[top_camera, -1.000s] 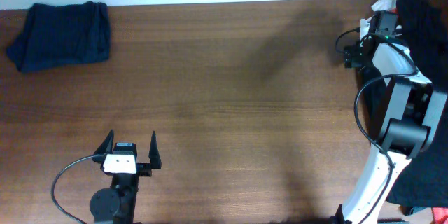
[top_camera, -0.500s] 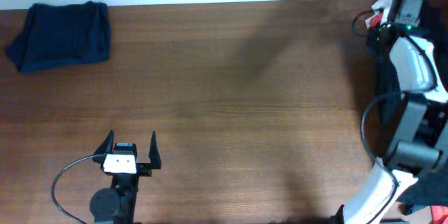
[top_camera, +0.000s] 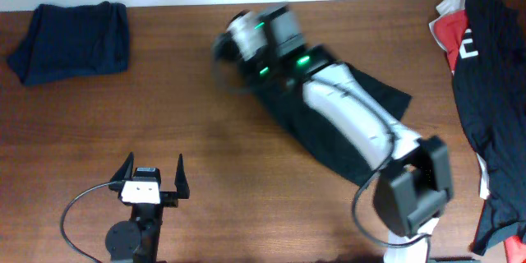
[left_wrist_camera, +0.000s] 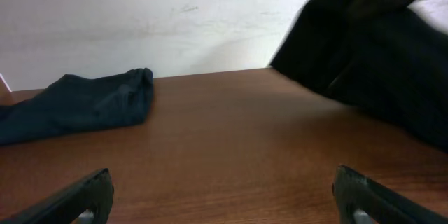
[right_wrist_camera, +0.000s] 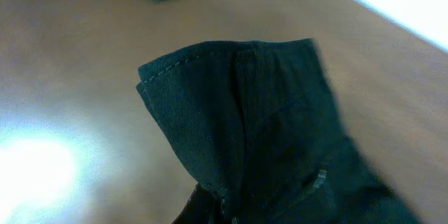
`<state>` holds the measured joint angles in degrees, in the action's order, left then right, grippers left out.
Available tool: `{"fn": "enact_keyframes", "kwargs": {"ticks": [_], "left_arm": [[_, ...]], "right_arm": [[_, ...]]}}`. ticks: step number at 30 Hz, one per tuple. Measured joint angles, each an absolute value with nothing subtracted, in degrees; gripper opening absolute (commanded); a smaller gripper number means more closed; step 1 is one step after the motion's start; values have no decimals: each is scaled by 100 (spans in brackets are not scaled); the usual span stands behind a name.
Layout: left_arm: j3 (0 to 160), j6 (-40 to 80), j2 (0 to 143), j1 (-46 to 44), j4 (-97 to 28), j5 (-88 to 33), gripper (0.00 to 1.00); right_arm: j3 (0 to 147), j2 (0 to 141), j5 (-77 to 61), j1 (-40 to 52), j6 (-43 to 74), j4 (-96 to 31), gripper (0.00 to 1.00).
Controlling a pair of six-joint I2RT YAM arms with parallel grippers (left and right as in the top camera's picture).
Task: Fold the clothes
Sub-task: 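Drag the black shorts leftward to the table center with the right gripper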
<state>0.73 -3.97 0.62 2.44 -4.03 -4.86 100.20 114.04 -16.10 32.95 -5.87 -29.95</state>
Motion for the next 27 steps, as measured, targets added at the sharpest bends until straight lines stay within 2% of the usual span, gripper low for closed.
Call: {"fn": "enact_keyframes", "kwargs": {"ticks": [1, 2, 3, 4, 5, 7, 8, 9, 12, 14, 18, 19, 20, 27], "left_arm": [[73, -397, 62, 244, -401, -486, 99], [73, -397, 62, 244, -403, -486, 99], [73, -397, 62, 244, -401, -486, 99], [73, -397, 62, 244, -401, -486, 99], [73, -397, 62, 244, -401, -486, 100], [73, -397, 62, 244, -403, -486, 99], [73, -397, 64, 244, -401, -484, 99], [73, -397, 58, 244, -401, -486, 99], [73, -397, 62, 244, -403, -486, 99], [73, -397, 60, 244, -401, -486, 99], [73, -397, 58, 244, -401, -486, 99], [73, -397, 58, 244, -401, -486, 99], [73, -397, 58, 244, -403, -486, 99], [73, -397, 58, 244, -401, -486, 99]], "right_arm": [[10020, 11456, -1667, 3769, -572, -2995, 25], [10020, 11454, -1647, 4025, -421, -2961, 17], [10020, 11454, -1601, 4134, -276, -2956, 17], [10022, 11454, -1577, 4136, -134, -2976, 54], [10027, 11454, -1559, 4134, 25, -3094, 60], [10049, 11404, -1527, 4119, 169, -3632, 61], [10049, 11262, -1452, 4066, 217, -3997, 73], [10051, 11039, -1286, 3942, 460, -4342, 99], [10101, 10245, -875, 2869, 768, -5336, 99], [10165, 10138, -489, 1944, 880, -6497, 99], [9791, 10737, -126, 768, 1525, -6794, 98], [9751, 10919, -91, 561, 1584, -6803, 89], [9749, 11059, -84, 451, 1614, -6840, 75], [9747, 12370, -84, 366, 1653, -6724, 73]]}}
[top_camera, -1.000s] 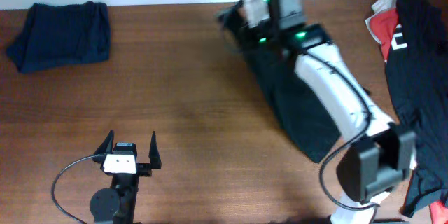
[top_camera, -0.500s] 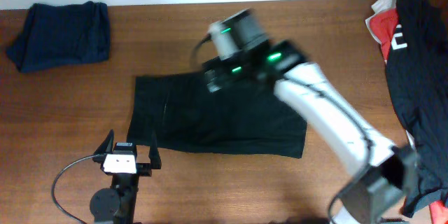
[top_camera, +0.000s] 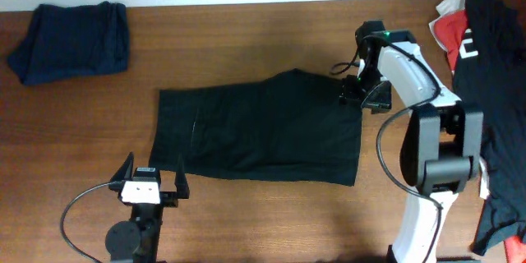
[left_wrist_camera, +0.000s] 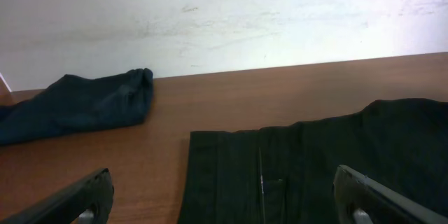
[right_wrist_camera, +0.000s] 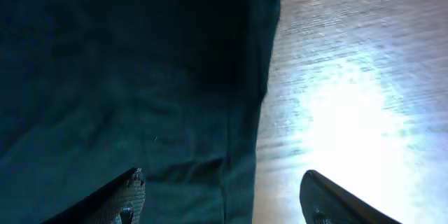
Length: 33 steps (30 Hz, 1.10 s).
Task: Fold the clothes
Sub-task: 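Drag the black shorts leftward to the table center with the right gripper, then release the shorts and retract the right gripper to the right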
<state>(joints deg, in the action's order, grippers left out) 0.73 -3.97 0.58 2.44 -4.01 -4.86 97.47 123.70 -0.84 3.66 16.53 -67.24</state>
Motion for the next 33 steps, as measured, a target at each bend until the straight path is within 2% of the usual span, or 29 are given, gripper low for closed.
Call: {"fn": "enact_keyframes", "kwargs": {"ticks": [2, 3, 12, 13, 14, 15, 16, 22, 25, 26, 27, 28, 29, 30, 33], "left_arm": [[73, -397, 58, 244, -403, -486, 99], [73, -397, 58, 244, -401, -486, 99], [73, -397, 58, 244, -403, -486, 99], [73, -397, 58, 244, -401, -486, 99], [73, -397, 58, 244, -403, -486, 99], [73, -397, 58, 244, -403, -486, 99], [73, -397, 58, 244, -403, -486, 99], [73, -397, 58, 244, -401, -486, 99], [73, -397, 58, 244, -401, -486, 99], [73, -397, 58, 244, -401, -486, 99], [73, -397, 58, 244, -401, -486, 99], [73, -397, 58, 244, -401, -486, 99], [73, -397, 58, 244, -401, -486, 99], [73, -397, 58, 244, -403, -486, 99], [73, -397, 62, 244, -403, -484, 99]], "right_arm": [[9747, 12523, -84, 366, 1651, -6573, 65], [9747, 12595, -84, 366, 1653, -6523, 63], [9747, 12787, 64, 366, 1649, -6042, 62], [9747, 12801, 64, 366, 1649, -6036, 52], [9747, 12801, 64, 366, 1619, -5990, 31], [9747, 12801, 56, 368, 1649, -5948, 15], [9747, 12801, 40, 368, 1647, -5852, 4], [9736, 12801, 54, 373, 1313, -4735, 4], [9734, 12805, 67, 373, 1264, -4322, 7], [9734, 12811, 67, 373, 1210, -4287, 16], [9736, 12814, 67, 373, 1157, -4285, 42], [9784, 12822, 106, 373, 1094, -4383, 48], [10057, 12864, 193, 366, 987, -4737, 66], [10206, 12868, 220, 366, 985, -4838, 100], [11229, 12910, 259, 327, 923, -6110, 99]]}}
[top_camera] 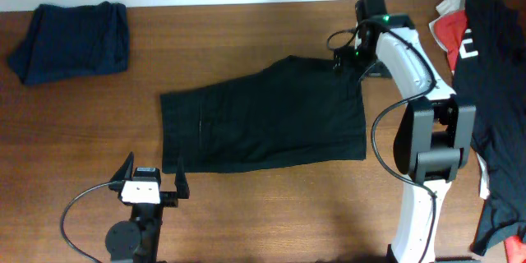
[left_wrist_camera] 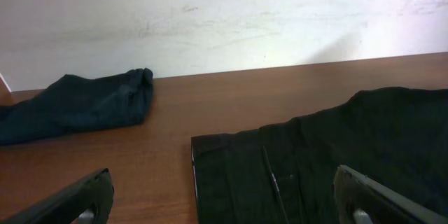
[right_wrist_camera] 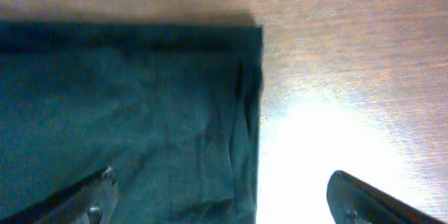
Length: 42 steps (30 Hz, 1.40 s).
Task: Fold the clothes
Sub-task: 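Release the shorts and retract the right gripper to the right, then move the left gripper to the shorts' left edge and grasp it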
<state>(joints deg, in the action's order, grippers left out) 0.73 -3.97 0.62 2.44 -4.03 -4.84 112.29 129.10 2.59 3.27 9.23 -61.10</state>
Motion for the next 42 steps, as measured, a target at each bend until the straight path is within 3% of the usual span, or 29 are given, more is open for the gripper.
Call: {"fn": "enact_keyframes", "kwargs": {"ticks": [5, 7, 12, 21, 26, 29, 31, 34, 37, 42], "left_arm": [[73, -397, 62, 244, -401, -486, 99], [73, -397, 62, 244, -401, -486, 99], [73, -397, 62, 244, -401, -486, 99], [73, -392, 62, 244, -368, -596, 99], [67, 233, 62, 244, -82, -2840, 99], [75, 438, 89, 244, 1455, -3736, 99], [84, 464, 64, 244, 1721, -4117, 99], [604, 504, 211, 244, 991, -4018, 99], [2198, 16, 1256, 244, -904, -3454, 99], [5295, -556, 4366, 244, -3601, -2532, 99]], "right_arm": [[13284, 12929, 368, -563, 921, -7710, 99], [13496, 12929, 429, -1584, 926, -8023, 99], [13496, 12929, 447, -2709, 921, -8064, 99], [13496, 12929, 454, -2766, 921, -8064, 99], [13496, 12929, 451, -2766, 923, -8064, 99], [13496, 12929, 451, -2766, 923, -8075, 99], [13496, 12929, 451, -2766, 921, -8077, 99], [13496, 12929, 451, -2766, 923, -8073, 99], [13496, 12929, 449, -2766, 921, -8066, 99], [13500, 12929, 473, -2766, 921, -8082, 99]]}}
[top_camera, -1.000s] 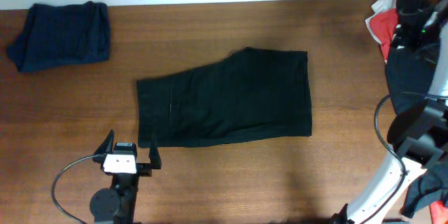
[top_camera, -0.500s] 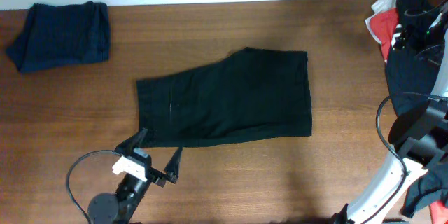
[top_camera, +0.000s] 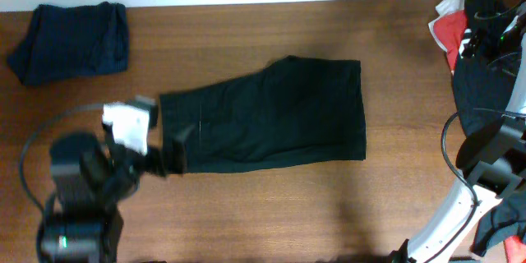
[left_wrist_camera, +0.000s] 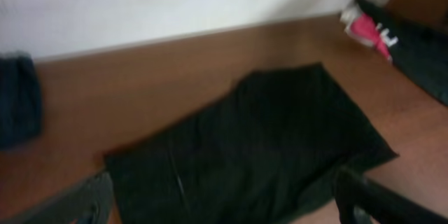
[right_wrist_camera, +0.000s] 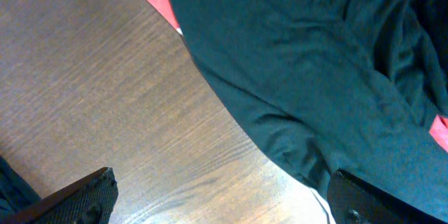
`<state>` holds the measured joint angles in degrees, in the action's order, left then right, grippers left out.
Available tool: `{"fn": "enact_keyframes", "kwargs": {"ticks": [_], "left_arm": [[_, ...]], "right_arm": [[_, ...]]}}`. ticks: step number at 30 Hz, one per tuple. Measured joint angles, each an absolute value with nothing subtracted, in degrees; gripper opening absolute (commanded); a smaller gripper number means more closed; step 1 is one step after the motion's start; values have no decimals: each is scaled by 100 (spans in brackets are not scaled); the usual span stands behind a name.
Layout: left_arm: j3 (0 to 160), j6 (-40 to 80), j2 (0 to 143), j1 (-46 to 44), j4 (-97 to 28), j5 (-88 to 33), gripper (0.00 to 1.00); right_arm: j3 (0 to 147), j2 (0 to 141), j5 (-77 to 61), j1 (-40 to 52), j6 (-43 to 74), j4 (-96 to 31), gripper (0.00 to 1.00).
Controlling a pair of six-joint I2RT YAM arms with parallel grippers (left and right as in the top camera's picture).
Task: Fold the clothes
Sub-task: 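Move the left gripper to the shorts' left edge and grasp it, then fold the left half of the shorts over to the right with the left gripper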
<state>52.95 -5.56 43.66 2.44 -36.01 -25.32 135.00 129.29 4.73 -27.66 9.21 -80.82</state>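
Black shorts (top_camera: 263, 119) lie spread flat mid-table, waistband to the left; the left wrist view looks down on these shorts (left_wrist_camera: 252, 147). My left gripper (top_camera: 168, 159) hovers open by their near left corner, blurred, with nothing between its fingers (left_wrist_camera: 364, 192). My right gripper (right_wrist_camera: 224, 210) is open over the table edge beside the clothes pile, holding nothing. A black garment (right_wrist_camera: 315, 77) of that pile with red trim fills its view.
A folded dark blue garment (top_camera: 72, 37) rests at the far left corner. A pile of black and red clothes (top_camera: 481, 74) hangs over the right edge of the table. Bare wood (top_camera: 271, 214) lies in front of the shorts.
My right gripper has left the shorts' far right corner and is now over the clothes pile at the right. My left arm has risen from its rest and is at the shorts' near left corner.
My right gripper first held the shorts in the air over the middle of the table. Then the shorts lay spread out with that gripper open at their right edge, later at their far right corner. Now it is at the pile and the left arm is up.
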Motion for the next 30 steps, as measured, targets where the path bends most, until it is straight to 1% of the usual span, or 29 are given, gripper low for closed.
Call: {"fn": "enact_keyframes", "kwargs": {"ticks": [2, 4, 6, 9, 10, 11, 12, 15, 18, 21, 22, 23, 24, 26, 29, 30], "left_arm": [[6239, -607, 5527, 244, -4405, -2401, 99], [6598, -613, 6219, 248, -4504, -2491, 99], [6611, -537, 6539, 248, -4552, -2497, 99], [6893, 115, 7098, 244, -4956, -1909, 99], [7194, 250, 7555, 244, -5452, -1638, 99], [7286, 290, 7791, 244, -5618, -1476, 99], [7575, 346, 8329, 244, -6016, -1085, 99], [7631, 419, 9351, 318, -5874, -642, 99], [7631, 460, 9804, 548, -5760, -556, 99], [7640, 462, 10156, 565, -5721, -552, 99], [7642, 462, 10313, 565, -5717, -550, 97], [7653, 464, 10477, 563, -5717, -550, 91], [7653, 482, 10768, 558, -5686, -548, 89], [7653, 499, 11214, 554, -5509, -576, 91], [7653, 412, 11402, 526, -5417, -733, 89], [7658, 410, 11456, 497, -5415, -751, 80]], "right_arm": [[13500, 12929, 471, -2766, 921, -8082, 99], [13500, 12929, 471, -2766, 923, -8079, 99], [13500, 12929, 471, -2766, 919, -8079, 99], [13502, 12929, 471, -2766, 921, -8075, 99], [13500, 12929, 469, -2766, 919, -8073, 99], [13500, 12929, 471, -2766, 921, -8077, 99], [13500, 12929, 471, -2766, 921, -8077, 99], [13500, 12929, 471, -2766, 923, -8084, 99], [13500, 12929, 471, -2766, 923, -8079, 99], [13500, 12929, 471, -2766, 921, -8077, 98], [13500, 12929, 471, -2766, 921, -8079, 99], [13500, 12929, 471, -2766, 923, -8082, 99], [13500, 12929, 471, -2766, 921, -8084, 99], [13500, 12929, 471, -2766, 921, -8077, 99], [13500, 12929, 471, -2766, 923, -8079, 99], [13500, 12929, 471, -2766, 921, -8079, 99]]}}
